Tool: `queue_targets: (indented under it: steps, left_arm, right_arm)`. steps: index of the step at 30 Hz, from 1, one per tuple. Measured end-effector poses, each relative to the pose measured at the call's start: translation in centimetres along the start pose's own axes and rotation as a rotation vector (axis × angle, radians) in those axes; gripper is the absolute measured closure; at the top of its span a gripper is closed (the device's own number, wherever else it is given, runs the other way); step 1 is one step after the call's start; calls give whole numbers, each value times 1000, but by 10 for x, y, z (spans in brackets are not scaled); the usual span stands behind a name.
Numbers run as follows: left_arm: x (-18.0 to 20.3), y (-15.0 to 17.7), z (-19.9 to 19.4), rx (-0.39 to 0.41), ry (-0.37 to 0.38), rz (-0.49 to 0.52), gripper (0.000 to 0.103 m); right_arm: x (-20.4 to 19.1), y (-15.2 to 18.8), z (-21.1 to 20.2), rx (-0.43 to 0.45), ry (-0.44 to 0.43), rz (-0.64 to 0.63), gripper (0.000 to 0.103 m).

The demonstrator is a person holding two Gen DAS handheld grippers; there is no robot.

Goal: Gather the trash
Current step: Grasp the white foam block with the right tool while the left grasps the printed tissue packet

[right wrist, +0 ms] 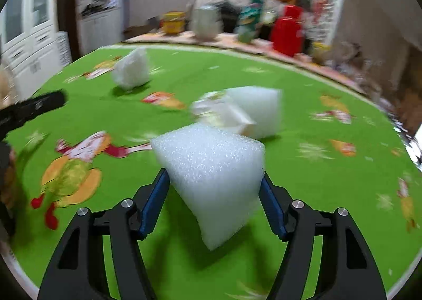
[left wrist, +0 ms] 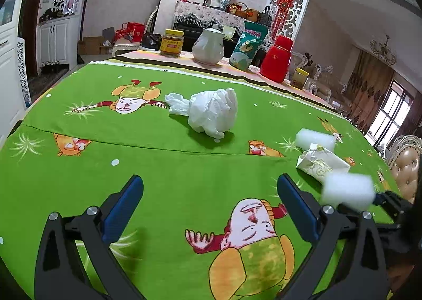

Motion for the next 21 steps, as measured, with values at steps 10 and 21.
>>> queue_targets:
  steps: [10, 21]
  left_arm:
    - [63, 15, -2, -79, 60, 118, 5]
    - [189, 30, 47, -210, 115, 367, 5]
  right_arm:
    - [118, 17, -4, 20, 220, 294, 39]
    - [154, 35, -26, 105, 259, 488, 38]
Point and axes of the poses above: each gripper's, at about its wrist camera, not at the fingertips, and z roughly the way its jaws point, x to its right, y to its underside, the point moved 8 cm from there along z, roughly the way its jaws point, and after that the axes turned 4 degrees about -x, right-handed, at the moved point
